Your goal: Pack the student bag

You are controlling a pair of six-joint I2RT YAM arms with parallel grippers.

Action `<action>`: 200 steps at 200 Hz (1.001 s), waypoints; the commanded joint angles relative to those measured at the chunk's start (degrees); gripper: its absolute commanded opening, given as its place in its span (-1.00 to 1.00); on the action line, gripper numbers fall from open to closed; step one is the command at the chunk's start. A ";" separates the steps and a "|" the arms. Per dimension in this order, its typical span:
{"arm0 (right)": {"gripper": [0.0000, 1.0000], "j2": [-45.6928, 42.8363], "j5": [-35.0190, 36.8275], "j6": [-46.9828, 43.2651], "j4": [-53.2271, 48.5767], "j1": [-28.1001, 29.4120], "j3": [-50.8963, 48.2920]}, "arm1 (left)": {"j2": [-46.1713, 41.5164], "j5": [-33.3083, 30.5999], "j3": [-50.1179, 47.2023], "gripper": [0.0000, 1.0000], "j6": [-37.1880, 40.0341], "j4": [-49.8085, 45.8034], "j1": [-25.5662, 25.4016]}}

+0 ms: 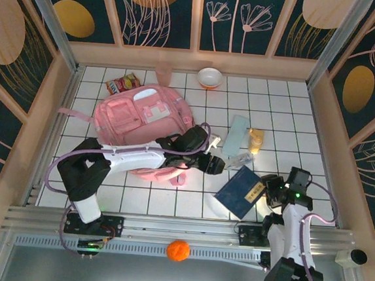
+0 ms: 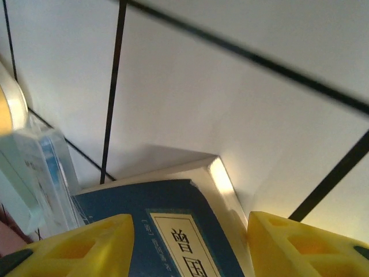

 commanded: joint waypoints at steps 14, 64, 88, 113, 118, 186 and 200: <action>0.08 1.10 -1.58 11.54 7.89 11.79 -2.49 | 1.70 0.62 1.45 0.08 0.01 -2.81 0.21; 0.11 12.35 3.95 19.43 13.24 33.86 5.43 | 3.14 -0.19 2.28 0.05 0.01 -6.84 0.53; 0.14 15.32 12.01 16.06 -1.50 37.32 13.54 | 3.38 -0.17 1.27 0.03 0.44 -8.47 1.45; 0.12 16.24 14.26 15.10 -8.41 40.75 15.50 | 2.73 0.90 -1.21 -0.01 0.75 -8.88 2.95; 0.13 16.30 13.95 15.40 -8.57 41.96 15.35 | 2.76 1.26 -1.73 -0.03 0.80 -8.88 3.04; 0.05 17.09 10.26 21.94 -2.59 52.23 10.15 | 3.48 5.21 -6.08 -0.24 2.06 -8.48 3.07; 0.00 17.70 10.38 23.35 -0.43 53.83 8.97 | 4.15 5.54 -5.92 -0.27 1.99 -8.60 3.05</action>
